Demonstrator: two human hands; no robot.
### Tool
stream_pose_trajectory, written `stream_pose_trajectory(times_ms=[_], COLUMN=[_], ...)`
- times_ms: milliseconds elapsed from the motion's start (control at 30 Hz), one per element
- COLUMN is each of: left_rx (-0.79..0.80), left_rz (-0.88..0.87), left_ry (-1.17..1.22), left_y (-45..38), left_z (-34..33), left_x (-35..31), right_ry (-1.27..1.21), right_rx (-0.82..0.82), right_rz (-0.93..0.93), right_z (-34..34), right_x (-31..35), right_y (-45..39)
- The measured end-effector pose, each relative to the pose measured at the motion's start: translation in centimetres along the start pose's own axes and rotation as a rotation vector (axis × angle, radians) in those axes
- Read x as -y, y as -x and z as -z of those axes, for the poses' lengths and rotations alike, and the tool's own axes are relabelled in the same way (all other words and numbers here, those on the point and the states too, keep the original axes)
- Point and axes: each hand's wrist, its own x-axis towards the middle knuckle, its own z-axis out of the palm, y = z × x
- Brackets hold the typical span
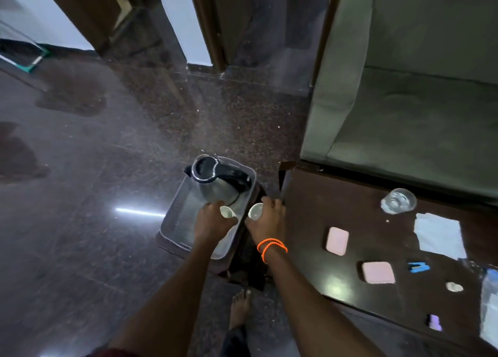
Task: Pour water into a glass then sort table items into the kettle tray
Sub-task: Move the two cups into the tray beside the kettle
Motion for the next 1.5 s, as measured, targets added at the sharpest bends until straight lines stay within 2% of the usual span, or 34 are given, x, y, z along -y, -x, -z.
stream_pose_trajectory(times_ms=[233,367,567,800,1000,1167,1333,1500], left_rx=[0.001,0.027,0.031,-0.043,-0.16,-0.289,-0.254,-0.156], left_rz=[-0.003,-0.016,-0.068,-0.169,-0.159,-0.031,-0.017,-0.19], left_ry=[-0.033,-0.068,-0.121,-0.193,-0.17,-0.044,0.006,0.024], left_y=[-6.9,-10.7,-14.0,-14.8,-12.6,-7.4,-1.2,3.1], left_z=[4.2,3.6,1.4,-0.5,-1.2,-2.4,-6.4,-12.2], left_x=[7.8,10.0,11.6,13.4,13.4,11.2,6.3,-1.5], right_ry=[0.01,0.164,0.429,0.499,0.458,0.292,0.219,0.314], right_rx=[0.02,-0.018,-0.026,-0.055,-0.043,-0.115,-0.184,-0.226], right_rz=[-0.08,-0.049,0.028,0.078,0.089,0.103,0.023,-0.132], right_z=[-9.0,-12.6,-15.6,-16.6,-15.6,-12.0,-7.2,-1.8], right_x=[4.6,4.5,2.5,1.9,1.5,0.5,-4.0,-12.1], right_y=[-1.2,-2.5,-3.7,-5.0,-4.0,-2.5,-0.4,1.8])
